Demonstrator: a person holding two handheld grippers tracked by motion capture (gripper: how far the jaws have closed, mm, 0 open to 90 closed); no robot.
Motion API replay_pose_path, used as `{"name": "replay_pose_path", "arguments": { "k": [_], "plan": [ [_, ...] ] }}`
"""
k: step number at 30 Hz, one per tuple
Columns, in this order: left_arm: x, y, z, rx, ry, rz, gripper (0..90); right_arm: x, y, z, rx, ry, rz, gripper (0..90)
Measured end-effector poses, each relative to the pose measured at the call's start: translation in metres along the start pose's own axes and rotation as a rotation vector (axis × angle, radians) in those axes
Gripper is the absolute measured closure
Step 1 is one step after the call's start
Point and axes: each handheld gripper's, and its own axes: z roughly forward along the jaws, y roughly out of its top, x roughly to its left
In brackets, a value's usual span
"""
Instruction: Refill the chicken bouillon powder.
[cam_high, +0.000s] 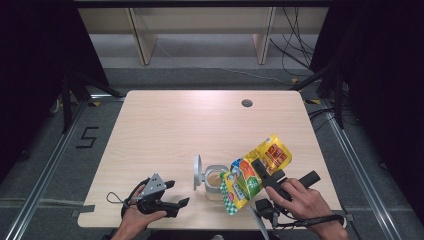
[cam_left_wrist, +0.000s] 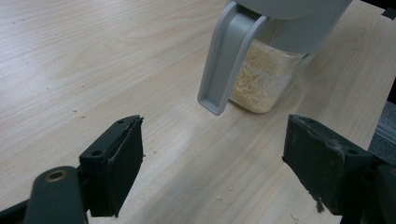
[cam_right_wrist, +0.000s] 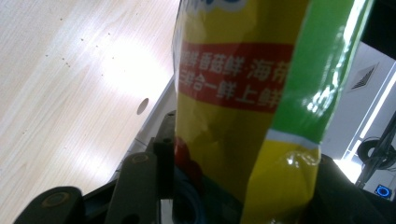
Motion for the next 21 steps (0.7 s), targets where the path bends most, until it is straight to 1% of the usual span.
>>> {"name": "replay_pose_path", "arguments": {
  "k": [1, 7, 9, 13, 21],
  "plan": [
    [0.0004, 0.0002, -0.0001, 0.001, 0.000, 0.008, 19.6, 0.0000, 0.0001, -0.0001, 0.001, 0.000, -0.001, 58.6],
    [0.0002, 0.0001, 0.0000, -0.002, -0.002, 0.003, 19.5, -0.0007, 0.0000, 0.0002, -0.001, -0.003, -0.001, 58.7],
    [0.0002, 0.0001, 0.0000, -0.002, -0.003, 0.004, 19.6, 0.0003, -0.0004, 0.0005, 0.000, 0.001, 0.006, 58.7],
    [0.0004, 0.0002, 0.0000, -0.001, -0.002, 0.006, 19.6, -0.0004, -0.0006, 0.0000, -0.001, 0.000, 0.005, 58.7],
    [0.0002, 0.0000, 0.0000, -0.005, -0.002, -0.002, 19.6, -0.0005, -0.0006, -0.0002, 0.001, 0.002, 0.003, 58.7]
  ]
}}
